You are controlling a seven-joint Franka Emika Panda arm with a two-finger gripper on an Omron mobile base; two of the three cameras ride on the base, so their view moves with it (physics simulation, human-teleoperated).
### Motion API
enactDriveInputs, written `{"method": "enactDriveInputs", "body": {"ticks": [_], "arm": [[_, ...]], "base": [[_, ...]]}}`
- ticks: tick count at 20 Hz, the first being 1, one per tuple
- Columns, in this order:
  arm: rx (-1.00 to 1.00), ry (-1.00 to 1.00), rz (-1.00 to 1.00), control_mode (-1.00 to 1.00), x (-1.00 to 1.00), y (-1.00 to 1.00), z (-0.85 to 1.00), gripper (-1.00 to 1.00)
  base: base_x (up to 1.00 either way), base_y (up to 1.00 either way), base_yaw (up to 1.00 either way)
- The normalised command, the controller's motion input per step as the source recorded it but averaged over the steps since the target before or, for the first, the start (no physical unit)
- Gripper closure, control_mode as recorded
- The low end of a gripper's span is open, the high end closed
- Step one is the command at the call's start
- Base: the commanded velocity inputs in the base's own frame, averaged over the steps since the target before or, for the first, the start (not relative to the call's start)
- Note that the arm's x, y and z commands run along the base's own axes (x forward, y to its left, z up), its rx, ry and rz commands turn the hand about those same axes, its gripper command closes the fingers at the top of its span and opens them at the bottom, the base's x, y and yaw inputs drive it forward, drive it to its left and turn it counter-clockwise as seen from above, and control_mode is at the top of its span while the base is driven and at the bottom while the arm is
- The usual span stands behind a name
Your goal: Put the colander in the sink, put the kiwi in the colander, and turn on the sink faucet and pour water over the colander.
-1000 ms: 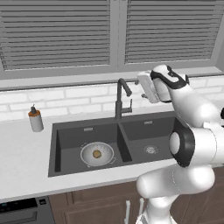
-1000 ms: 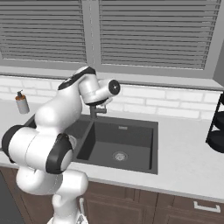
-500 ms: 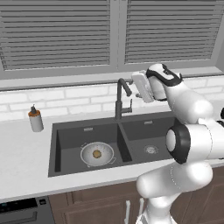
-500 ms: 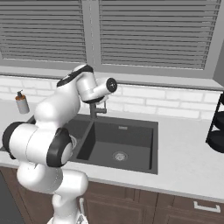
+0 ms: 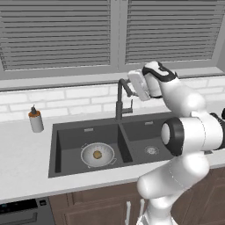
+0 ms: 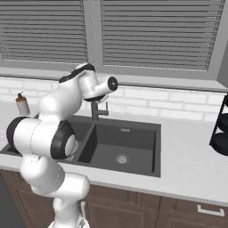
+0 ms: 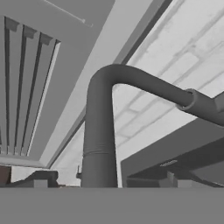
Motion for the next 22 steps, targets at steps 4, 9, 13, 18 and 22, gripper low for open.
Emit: {"method": "enactDriveInputs", "body": {"ticks": [4,9,13,18,22], "arm": [[0.0,0.0,0.04,-1.0,0.42,0.06,0.0,-1.0],[0.0,0.0,0.02,-1.0,0.01,0.37,0.0,-1.0],[-0.02,0.0,0.0,-1.0,-0.01,0.58,0.0,-1.0],[-0.01,0.0,0.0,-1.0,0.17,0.43,0.0,-1.0],[-0.01,0.0,0.0,-1.0,0.33,0.37,0.0,-1.0]], "base": [[0.0,0.0,0.0],[0.0,0.0,0.0],[0.0,0.0,0.0],[0.0,0.0,0.0],[0.0,0.0,0.0]]}}
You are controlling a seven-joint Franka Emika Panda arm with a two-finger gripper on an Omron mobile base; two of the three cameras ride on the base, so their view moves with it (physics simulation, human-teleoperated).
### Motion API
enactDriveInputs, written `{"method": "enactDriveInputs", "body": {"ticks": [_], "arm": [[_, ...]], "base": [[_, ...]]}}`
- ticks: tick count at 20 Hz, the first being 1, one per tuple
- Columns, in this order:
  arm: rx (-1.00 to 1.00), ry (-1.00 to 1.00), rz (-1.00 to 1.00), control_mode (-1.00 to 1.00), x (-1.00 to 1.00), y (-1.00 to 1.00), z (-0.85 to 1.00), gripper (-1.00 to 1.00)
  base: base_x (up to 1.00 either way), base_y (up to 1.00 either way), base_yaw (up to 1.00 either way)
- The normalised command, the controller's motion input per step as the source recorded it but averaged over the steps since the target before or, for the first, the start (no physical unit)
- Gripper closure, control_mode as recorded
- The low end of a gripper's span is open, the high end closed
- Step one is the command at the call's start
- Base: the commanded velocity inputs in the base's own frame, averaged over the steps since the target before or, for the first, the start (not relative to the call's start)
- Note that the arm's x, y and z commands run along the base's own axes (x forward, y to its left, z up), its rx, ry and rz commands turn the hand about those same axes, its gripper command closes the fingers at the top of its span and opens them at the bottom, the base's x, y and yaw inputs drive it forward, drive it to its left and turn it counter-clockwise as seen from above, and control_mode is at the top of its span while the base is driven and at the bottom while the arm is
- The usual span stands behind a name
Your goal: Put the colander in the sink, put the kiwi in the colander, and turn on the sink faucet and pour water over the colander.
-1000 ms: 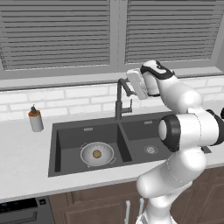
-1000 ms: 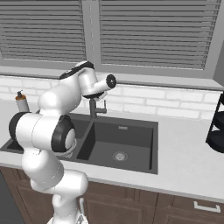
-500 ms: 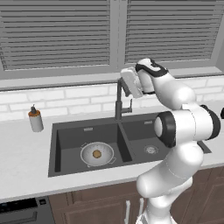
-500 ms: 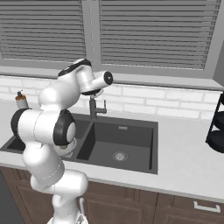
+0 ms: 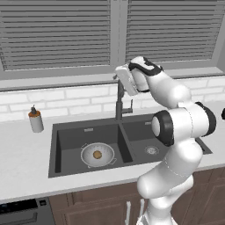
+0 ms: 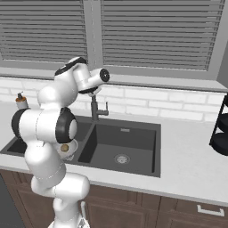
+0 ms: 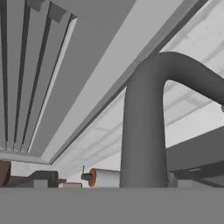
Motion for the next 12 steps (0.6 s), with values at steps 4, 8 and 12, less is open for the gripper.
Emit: {"method": "enactDriveInputs", "body": {"ticks": [4,8,12], "arm": [[-0.02,0.0,0.0,-1.0,0.28,0.45,0.0,-1.0],[-0.04,0.0,0.0,-1.0,0.28,0.54,0.0,-1.0],[-0.06,0.0,-0.01,-1.0,0.15,0.62,0.0,-1.0]], "base": [[0.0,0.0,0.0],[0.0,0.0,0.0],[0.0,0.0,0.0]]}}
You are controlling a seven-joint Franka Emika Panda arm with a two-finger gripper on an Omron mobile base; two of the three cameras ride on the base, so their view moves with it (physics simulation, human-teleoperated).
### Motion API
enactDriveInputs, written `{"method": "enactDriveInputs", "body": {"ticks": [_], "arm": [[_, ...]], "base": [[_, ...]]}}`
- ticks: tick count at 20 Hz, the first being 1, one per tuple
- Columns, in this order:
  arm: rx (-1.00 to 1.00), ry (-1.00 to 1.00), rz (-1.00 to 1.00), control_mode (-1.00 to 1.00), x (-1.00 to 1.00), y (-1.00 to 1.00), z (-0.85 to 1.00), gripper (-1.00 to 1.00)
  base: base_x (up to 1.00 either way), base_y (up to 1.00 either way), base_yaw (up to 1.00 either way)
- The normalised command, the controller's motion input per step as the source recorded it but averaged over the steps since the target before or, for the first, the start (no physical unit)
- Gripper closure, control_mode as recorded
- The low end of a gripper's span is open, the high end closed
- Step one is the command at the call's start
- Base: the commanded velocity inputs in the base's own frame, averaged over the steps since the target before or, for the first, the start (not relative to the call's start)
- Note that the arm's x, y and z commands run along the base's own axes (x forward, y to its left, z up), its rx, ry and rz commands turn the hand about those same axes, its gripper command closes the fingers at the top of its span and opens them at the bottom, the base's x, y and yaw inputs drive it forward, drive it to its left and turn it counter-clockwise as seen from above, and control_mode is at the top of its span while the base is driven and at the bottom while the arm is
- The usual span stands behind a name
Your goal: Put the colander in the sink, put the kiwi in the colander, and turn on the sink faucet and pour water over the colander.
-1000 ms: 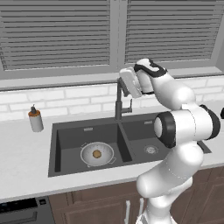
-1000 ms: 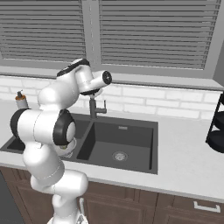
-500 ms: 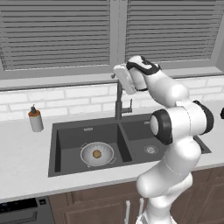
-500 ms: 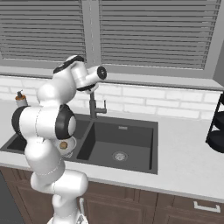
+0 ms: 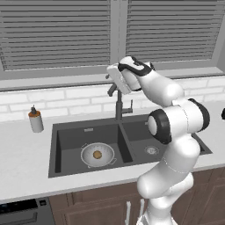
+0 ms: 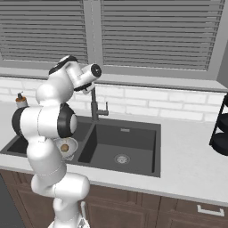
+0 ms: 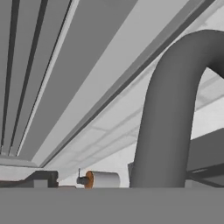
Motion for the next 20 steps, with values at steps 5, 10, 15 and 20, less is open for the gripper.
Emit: {"method": "enactDriveInputs", "body": {"ticks": [5,10,15,20], "arm": [[-0.06,0.0,-0.03,-1.0,0.14,0.61,0.0,-1.0],[-0.03,0.0,-0.06,-1.0,0.0,0.5,0.0,-1.0],[-0.01,0.0,-0.06,-1.0,-0.07,0.33,0.0,-1.0],[0.0,0.0,-0.05,-1.0,-0.64,0.0,0.0,-1.0]], "base": [[0.0,0.0,0.0],[0.0,0.0,0.0],[0.0,0.0,0.0],[0.0,0.0,0.0]]}}
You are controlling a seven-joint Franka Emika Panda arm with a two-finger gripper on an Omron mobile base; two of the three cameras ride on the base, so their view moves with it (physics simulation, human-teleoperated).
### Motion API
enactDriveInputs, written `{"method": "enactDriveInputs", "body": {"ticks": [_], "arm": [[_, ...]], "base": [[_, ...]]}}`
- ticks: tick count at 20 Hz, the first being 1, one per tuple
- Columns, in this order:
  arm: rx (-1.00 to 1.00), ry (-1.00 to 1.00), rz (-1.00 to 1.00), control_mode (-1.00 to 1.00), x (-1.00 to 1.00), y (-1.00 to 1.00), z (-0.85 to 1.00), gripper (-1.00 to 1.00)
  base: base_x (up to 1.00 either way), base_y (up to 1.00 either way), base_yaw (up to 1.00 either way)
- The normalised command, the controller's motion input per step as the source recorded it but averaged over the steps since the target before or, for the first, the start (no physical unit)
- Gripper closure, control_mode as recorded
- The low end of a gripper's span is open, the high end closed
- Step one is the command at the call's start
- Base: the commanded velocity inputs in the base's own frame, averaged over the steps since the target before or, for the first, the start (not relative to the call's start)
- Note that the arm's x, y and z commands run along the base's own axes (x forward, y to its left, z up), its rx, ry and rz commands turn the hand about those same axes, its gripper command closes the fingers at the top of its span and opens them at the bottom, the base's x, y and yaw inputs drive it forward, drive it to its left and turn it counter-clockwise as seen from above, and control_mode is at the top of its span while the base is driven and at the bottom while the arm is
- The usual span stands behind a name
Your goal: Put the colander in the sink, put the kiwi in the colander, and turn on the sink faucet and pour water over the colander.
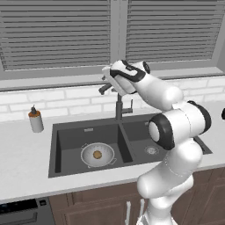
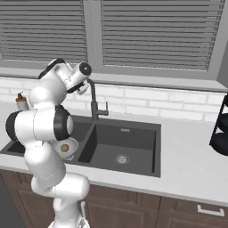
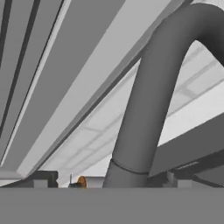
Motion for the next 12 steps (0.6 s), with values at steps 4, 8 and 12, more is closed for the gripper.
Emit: {"method": "enactDriveInputs", "body": {"ticks": [4,8,12], "arm": [[0.0,0.0,-0.09,-1.0,-0.72,0.0,0.0,-1.0],[0.0,0.0,-0.11,-1.0,-0.71,0.0,0.0,-1.0],[0.03,-0.01,-0.12,-1.0,-0.72,-0.07,0.18,-1.0]], "base": [[0.0,0.0,0.0],[0.0,0.0,0.0],[0.0,0.0,0.0]]}}
